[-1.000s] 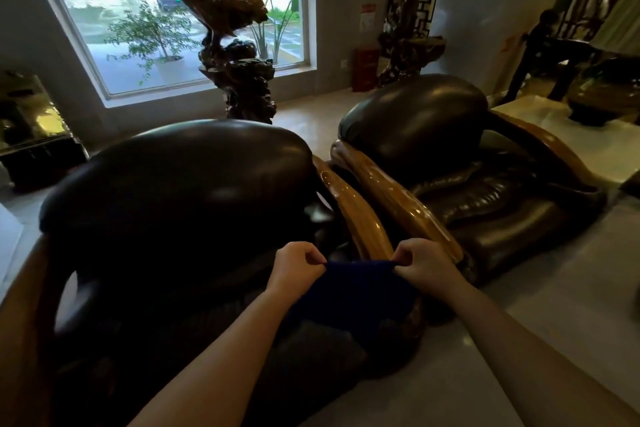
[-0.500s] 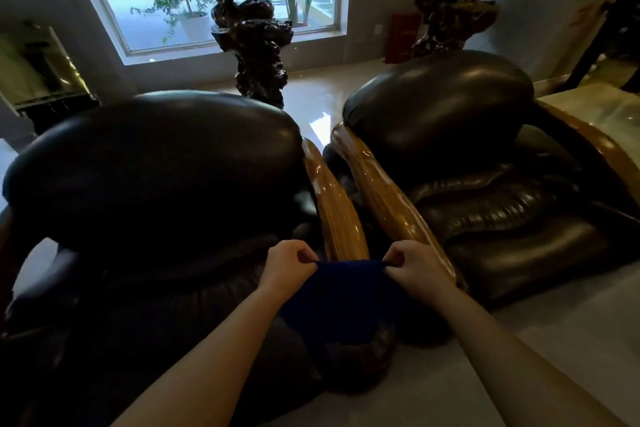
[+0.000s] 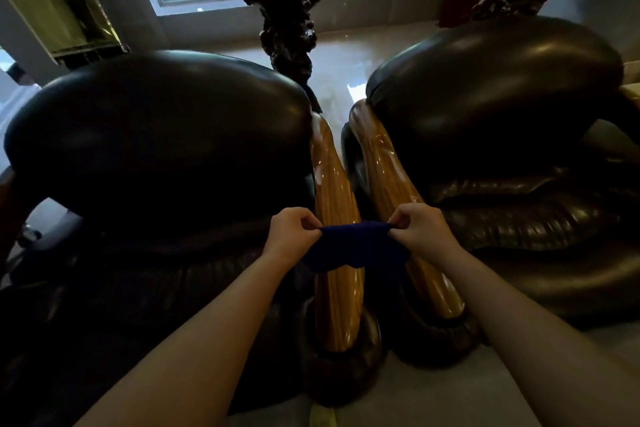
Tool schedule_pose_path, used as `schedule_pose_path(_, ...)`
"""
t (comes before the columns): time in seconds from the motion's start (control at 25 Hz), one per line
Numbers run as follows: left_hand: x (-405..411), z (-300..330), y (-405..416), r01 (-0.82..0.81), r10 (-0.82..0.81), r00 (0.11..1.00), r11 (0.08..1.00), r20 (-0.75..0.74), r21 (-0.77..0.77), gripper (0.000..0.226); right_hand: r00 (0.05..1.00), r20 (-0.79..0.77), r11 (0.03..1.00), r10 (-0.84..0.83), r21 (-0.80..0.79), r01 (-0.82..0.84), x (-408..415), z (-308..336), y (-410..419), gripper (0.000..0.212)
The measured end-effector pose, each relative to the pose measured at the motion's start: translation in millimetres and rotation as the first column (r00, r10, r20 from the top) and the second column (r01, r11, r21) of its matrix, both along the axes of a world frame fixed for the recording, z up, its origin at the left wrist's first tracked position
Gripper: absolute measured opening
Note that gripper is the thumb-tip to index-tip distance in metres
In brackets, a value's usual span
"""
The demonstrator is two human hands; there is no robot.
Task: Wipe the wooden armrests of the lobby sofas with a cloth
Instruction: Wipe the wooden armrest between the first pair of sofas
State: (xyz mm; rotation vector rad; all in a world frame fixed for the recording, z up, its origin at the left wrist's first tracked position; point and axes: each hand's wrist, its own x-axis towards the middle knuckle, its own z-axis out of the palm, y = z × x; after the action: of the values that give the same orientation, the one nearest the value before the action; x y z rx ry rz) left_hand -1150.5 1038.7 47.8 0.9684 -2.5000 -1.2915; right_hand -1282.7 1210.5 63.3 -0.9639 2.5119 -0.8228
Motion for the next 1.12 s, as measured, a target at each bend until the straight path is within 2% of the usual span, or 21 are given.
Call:
schedule_pose_path(0.28, -51, -43, -39, -0.022, 0.022, 0.999, 1.0, 0.036, -0.006, 0.012, 0.997, 0.071, 0.998, 0.001, 0.066, -0.005, -55, -43, -44, 0.015)
schedule_pose_path(0.44, -78, -99, -67, -0.093, 0.091, 0.993, 0.996, 0.078, 0.018, 0.012, 0.996, 0.085, 0.995, -0.014, 0.103, 0.006, -85, -108, -83, 0.012)
schedule_pose_path(0.56, -98, -141, -85, -0.142, 0.141, 0.989, 0.99, 0.047, 0.017, 0.013, 0.996, 0.089, 0.996, -0.024, 0.086, 0.016, -105, -158, -109, 0.013)
schedule_pose_path(0.76, -132, -200, -108, -0.203, 0.203, 0.979, 0.979, -0.017, 0.0, 0.011, 0.998, -0.042, 0.999, -0.042, 0.023, 0.043, -136, -220, -144, 0.016)
schedule_pose_path(0.8, -136, -210, -108, -0.222, 0.221, 0.975, 0.975, -0.037, -0.018, 0.015, 0.994, -0.095, 0.999, -0.052, 0.0, 0.052, -139, -230, -148, 0.015)
schedule_pose_path(0.88, -136, -232, -100, -0.277, 0.27, 0.96, 0.955, -0.076, -0.105, 0.036, 0.955, -0.291, 0.999, -0.052, -0.031, 0.045, -136, -248, -150, 0.036)
schedule_pose_path(0.96, -131, -247, -83, -0.22, 0.215, 0.975, 0.943, -0.051, -0.25, 0.055, 0.896, -0.443, 0.999, 0.031, 0.025, -0.022, -120, -262, -143, 0.052)
schedule_pose_path(1.04, -129, -266, -68, -0.043, 0.067, 0.996, 0.941, 0.06, -0.335, 0.059, 0.89, -0.423, 0.983, 0.17, 0.134, -0.125, -103, -278, -139, 0.057)
schedule_pose_path(1.12, -134, -285, -61, 0.06, -0.015, 0.989, 0.946, 0.144, -0.318, 0.058, 0.919, -0.336, 0.971, 0.207, 0.185, -0.151, -94, -296, -141, 0.058)
